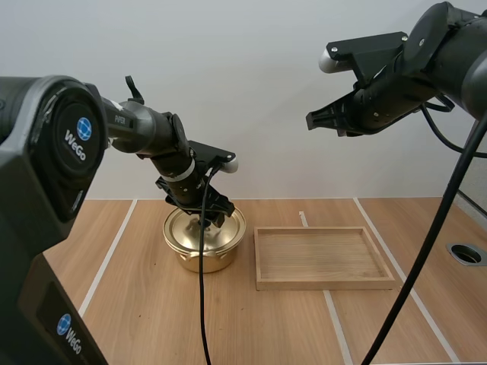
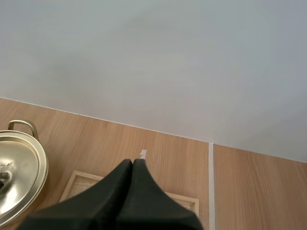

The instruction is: Open the pot, put the grape inside, and close it

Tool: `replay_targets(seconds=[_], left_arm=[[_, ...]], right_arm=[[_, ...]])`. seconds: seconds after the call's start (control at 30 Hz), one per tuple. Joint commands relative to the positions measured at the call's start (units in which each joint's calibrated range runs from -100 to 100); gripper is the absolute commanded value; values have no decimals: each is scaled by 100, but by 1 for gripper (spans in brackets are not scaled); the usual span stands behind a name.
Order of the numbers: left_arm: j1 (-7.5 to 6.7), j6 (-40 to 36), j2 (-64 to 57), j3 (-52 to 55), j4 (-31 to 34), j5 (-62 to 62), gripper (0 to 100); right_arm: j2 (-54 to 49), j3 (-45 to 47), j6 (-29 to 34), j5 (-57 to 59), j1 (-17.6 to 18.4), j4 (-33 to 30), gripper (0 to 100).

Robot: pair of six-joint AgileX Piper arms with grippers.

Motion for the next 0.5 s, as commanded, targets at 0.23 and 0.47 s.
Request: replay_targets(seconds=[0.23, 0.47], left_arm=[[-25, -90, -373, -768, -28, 642, 100], [-25, -174, -1011, -1527, -28, 832, 100]], right_arm=[[-71, -14, -19, 12, -33, 7, 0], [-71, -14, -19, 12, -33, 7, 0]])
